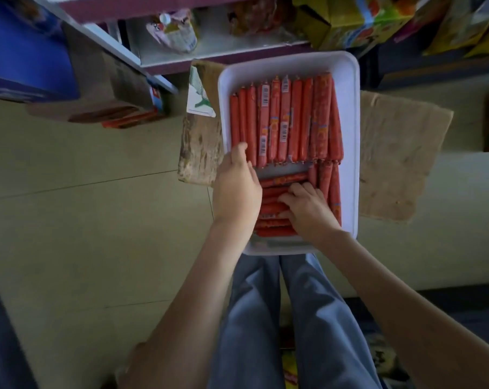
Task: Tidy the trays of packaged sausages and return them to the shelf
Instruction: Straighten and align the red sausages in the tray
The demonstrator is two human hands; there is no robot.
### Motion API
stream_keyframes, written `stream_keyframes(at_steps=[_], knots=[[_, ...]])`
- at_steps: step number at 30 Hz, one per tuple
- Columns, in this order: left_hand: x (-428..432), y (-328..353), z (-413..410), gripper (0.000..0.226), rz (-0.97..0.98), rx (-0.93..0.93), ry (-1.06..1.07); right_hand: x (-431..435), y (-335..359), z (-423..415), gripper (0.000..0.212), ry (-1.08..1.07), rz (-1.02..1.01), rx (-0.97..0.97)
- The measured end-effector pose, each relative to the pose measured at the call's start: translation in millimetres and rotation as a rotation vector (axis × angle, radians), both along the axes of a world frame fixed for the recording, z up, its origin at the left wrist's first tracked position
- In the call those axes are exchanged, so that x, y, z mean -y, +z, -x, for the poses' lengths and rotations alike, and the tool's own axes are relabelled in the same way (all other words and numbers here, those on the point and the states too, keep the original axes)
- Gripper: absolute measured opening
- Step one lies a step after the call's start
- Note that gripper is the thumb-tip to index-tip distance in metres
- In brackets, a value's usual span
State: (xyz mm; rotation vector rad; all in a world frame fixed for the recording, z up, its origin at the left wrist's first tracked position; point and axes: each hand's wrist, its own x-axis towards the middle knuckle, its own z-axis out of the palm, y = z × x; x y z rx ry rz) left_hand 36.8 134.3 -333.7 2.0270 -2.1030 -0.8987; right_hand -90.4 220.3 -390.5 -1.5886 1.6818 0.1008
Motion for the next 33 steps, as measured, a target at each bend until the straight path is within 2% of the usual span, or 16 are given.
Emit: stream_keyframes(at_steps=[4,8,11,13,16,19,22,25,27,30,33], knots=[[-21,17,-18,0.027,-0.066,-0.164,0.032,-3,25,22,0.03,-0.242,0.111,0.21],[-31,43,-17,0.025,-0.234,-0.163,0.038,2,76,36,0.042,-0.463,0.172,0.279],[-28,80,-6,0.025,-0.375,-0.241,0.036,12,124,43,0.049,-0.707,0.228,0.405],[-22,116,5,0.029,-0.475,-0.3,0.031,23,163,48,0.041,-0.91,0.259,0.538],[-14,173,23,0.031,-0.576,-0.384,0.029,36,224,54,0.013,-1.187,0.286,0.776],[-8,233,37,0.027,-0.571,-0.535,0.021,40,277,63,0.012,-1.35,0.328,0.993],[-2,289,46,0.028,-0.56,-0.643,0.019,39,327,79,0.024,-1.434,0.396,1.323],[7,333,51,0.014,-0.541,-0.781,0.082,35,362,95,0.042,-1.439,0.409,1.576],[15,357,55,0.009,-0.477,-0.831,0.077,36,376,100,0.046,-1.414,0.434,1.606],[24,389,57,0.002,-0.345,-0.932,0.111,43,395,104,0.029,-1.339,0.517,1.548],[30,411,57,0.004,-0.22,-1.09,0.168,54,419,110,0.02,-1.18,0.579,1.505]])
